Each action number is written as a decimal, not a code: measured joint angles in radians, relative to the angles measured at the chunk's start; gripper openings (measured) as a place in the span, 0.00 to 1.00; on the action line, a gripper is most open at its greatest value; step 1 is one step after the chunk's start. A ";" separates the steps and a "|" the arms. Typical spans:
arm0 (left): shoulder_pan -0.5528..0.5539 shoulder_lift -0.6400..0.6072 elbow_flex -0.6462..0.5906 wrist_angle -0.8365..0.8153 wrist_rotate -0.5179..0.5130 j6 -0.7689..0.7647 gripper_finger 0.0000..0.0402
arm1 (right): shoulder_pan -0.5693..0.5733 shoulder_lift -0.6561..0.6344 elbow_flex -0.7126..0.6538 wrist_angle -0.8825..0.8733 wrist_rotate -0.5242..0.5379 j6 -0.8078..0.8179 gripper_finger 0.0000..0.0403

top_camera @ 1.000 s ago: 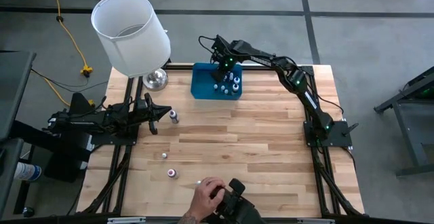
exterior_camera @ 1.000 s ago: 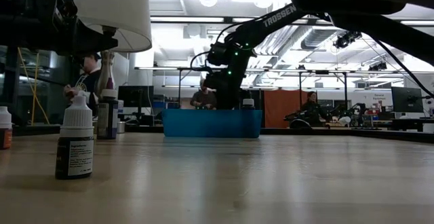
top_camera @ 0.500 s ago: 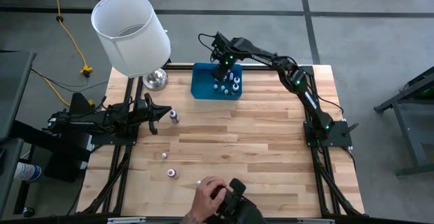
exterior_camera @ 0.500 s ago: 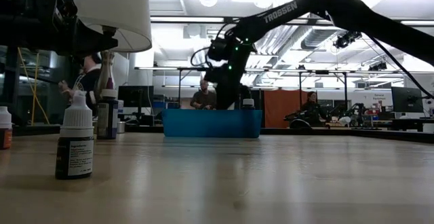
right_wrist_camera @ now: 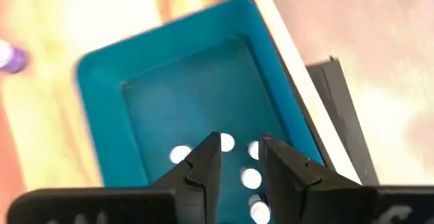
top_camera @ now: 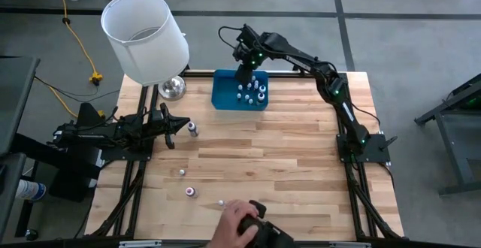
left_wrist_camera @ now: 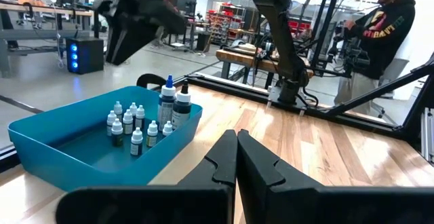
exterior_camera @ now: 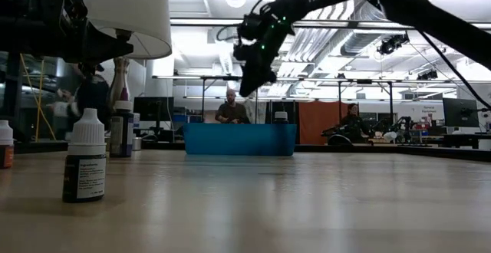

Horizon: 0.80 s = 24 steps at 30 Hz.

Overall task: Pick & Place food coloring
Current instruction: Put the small black food coloring bottle into the blue bin

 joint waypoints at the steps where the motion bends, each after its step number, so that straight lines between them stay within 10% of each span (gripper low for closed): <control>1: 0.000 0.000 0.000 0.000 0.000 0.000 0.00 | 0.005 -0.010 0.000 -0.001 -0.006 -0.014 0.23; 15: 0.000 0.000 0.000 0.000 0.000 0.000 0.00 | 0.164 -0.134 0.000 0.004 -0.181 -0.227 0.56; 24: 0.000 0.000 0.000 0.000 0.000 0.000 0.00 | 0.337 -0.203 0.000 0.013 -0.149 -0.309 0.59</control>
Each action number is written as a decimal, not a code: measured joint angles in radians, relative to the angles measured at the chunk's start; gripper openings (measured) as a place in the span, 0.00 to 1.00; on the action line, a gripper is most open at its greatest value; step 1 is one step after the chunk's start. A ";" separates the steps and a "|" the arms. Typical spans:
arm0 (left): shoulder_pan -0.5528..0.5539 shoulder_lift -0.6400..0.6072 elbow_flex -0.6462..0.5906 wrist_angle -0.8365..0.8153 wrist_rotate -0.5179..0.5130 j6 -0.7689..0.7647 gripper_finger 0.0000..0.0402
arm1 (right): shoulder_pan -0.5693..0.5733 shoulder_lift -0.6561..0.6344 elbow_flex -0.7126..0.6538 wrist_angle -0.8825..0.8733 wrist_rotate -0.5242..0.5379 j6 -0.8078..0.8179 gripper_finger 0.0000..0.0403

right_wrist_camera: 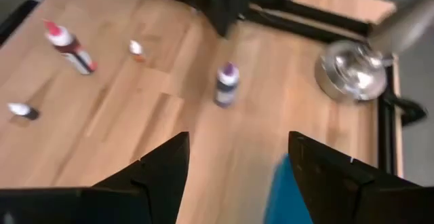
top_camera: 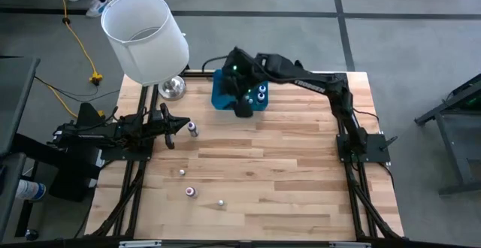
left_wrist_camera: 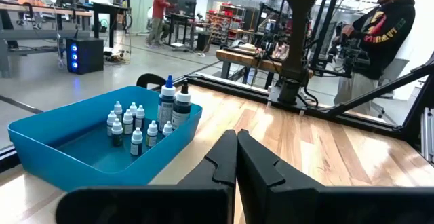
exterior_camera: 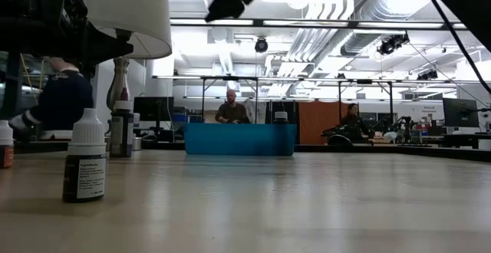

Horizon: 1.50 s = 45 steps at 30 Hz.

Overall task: Pick & Place food coloring
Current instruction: Put the small black food coloring bottle into the blue bin

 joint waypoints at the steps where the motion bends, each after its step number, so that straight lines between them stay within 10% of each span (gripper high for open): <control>1: 0.000 0.000 0.000 0.000 0.000 0.000 0.00 | 0.022 -0.003 0.000 0.003 0.005 0.000 0.59; 19: 0.000 0.000 0.000 0.000 0.000 0.000 0.00 | 0.374 -0.011 -0.007 -0.008 0.231 0.092 0.59; 45: 0.000 0.000 0.000 0.000 0.000 0.000 0.00 | 0.589 0.317 -0.007 0.013 0.191 0.324 0.59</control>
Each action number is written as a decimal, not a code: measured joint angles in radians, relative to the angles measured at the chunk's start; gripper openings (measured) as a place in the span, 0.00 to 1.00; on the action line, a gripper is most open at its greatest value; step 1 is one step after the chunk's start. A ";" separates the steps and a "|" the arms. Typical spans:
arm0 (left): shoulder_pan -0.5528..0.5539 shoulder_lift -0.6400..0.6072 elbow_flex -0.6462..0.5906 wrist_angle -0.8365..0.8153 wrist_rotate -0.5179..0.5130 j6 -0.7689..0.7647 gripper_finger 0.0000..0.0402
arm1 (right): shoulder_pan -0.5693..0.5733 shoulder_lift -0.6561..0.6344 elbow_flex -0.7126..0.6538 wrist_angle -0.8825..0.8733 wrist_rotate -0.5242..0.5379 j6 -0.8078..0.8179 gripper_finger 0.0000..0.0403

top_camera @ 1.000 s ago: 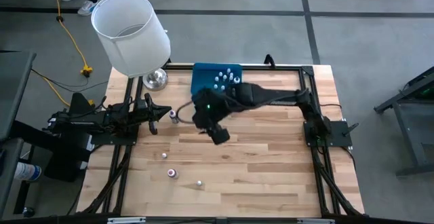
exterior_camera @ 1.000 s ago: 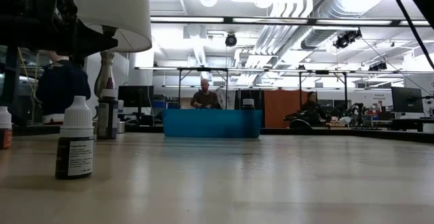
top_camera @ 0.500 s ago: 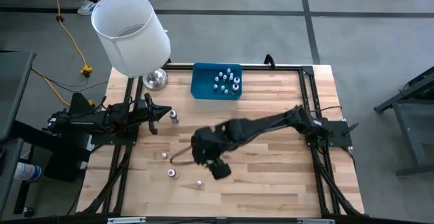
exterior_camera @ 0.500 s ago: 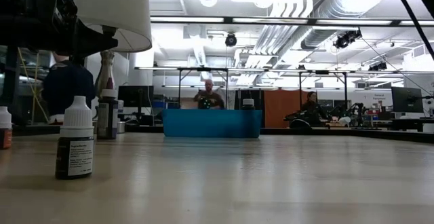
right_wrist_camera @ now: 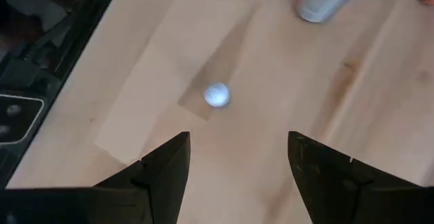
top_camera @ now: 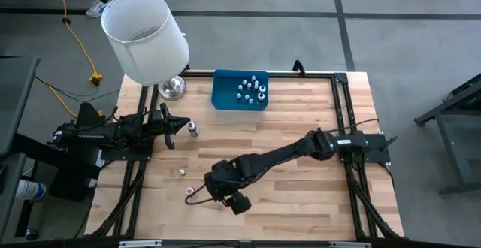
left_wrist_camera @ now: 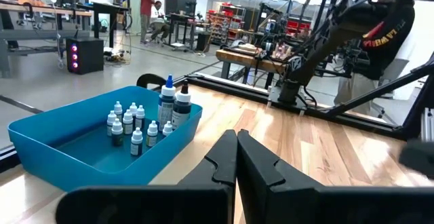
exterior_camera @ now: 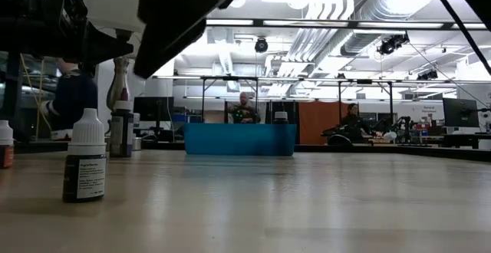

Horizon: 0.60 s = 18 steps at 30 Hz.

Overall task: Pick & Place food coloring
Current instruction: Put the small black food coloring bottle into the blue bin

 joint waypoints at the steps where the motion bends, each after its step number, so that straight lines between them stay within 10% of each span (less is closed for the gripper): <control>1: 0.000 0.000 0.000 0.000 0.000 0.000 0.00 | 0.005 0.012 0.000 0.016 -0.007 0.000 0.59; 18: 0.000 0.000 0.000 0.000 0.000 0.000 0.00 | 0.042 0.112 0.001 0.167 0.023 0.025 0.59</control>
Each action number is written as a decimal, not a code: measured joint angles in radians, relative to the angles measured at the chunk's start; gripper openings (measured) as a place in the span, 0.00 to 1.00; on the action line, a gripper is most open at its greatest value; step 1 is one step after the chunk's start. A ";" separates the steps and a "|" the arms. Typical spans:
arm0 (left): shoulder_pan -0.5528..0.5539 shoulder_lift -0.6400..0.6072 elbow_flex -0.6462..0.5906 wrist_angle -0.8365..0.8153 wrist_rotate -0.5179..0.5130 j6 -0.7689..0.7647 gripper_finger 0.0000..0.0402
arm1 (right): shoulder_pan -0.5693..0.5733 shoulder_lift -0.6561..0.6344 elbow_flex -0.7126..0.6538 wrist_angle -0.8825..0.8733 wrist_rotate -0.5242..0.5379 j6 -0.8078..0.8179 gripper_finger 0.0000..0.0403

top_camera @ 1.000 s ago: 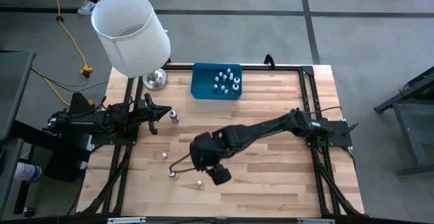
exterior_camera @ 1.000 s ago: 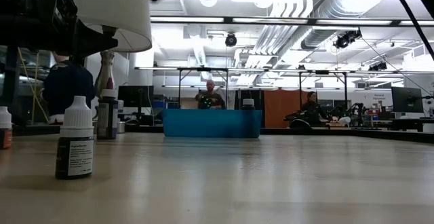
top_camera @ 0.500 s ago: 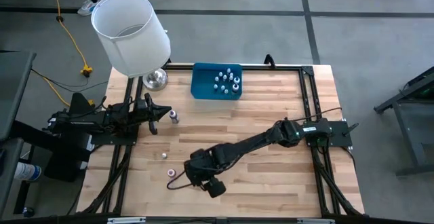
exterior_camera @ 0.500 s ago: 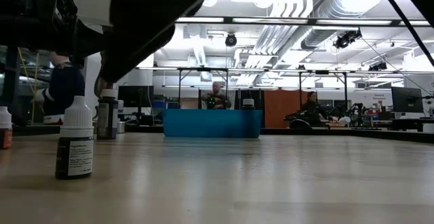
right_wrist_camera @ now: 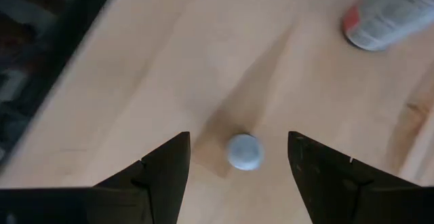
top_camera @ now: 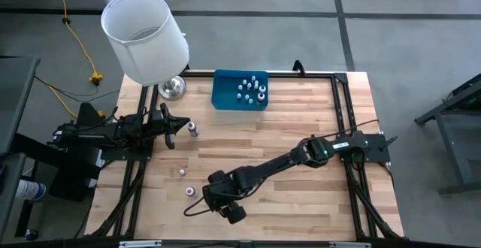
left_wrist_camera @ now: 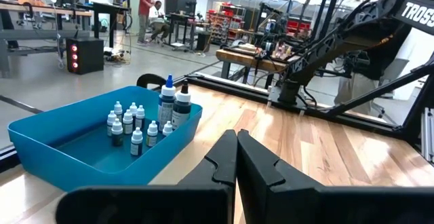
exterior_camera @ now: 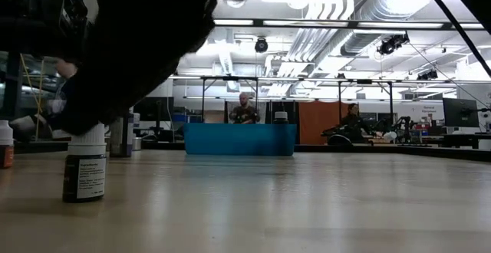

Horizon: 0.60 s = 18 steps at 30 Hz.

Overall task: Pick & Place food coloring
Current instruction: Put the small black food coloring bottle into the blue bin

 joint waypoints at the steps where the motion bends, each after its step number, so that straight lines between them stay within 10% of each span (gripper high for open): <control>1: 0.000 0.000 0.000 0.000 0.000 0.000 0.00 | 0.000 0.002 0.000 -0.001 0.015 0.000 0.58; 18: 0.000 0.000 0.000 0.000 0.000 0.000 0.00 | -0.003 0.011 0.000 -0.002 0.009 0.000 0.48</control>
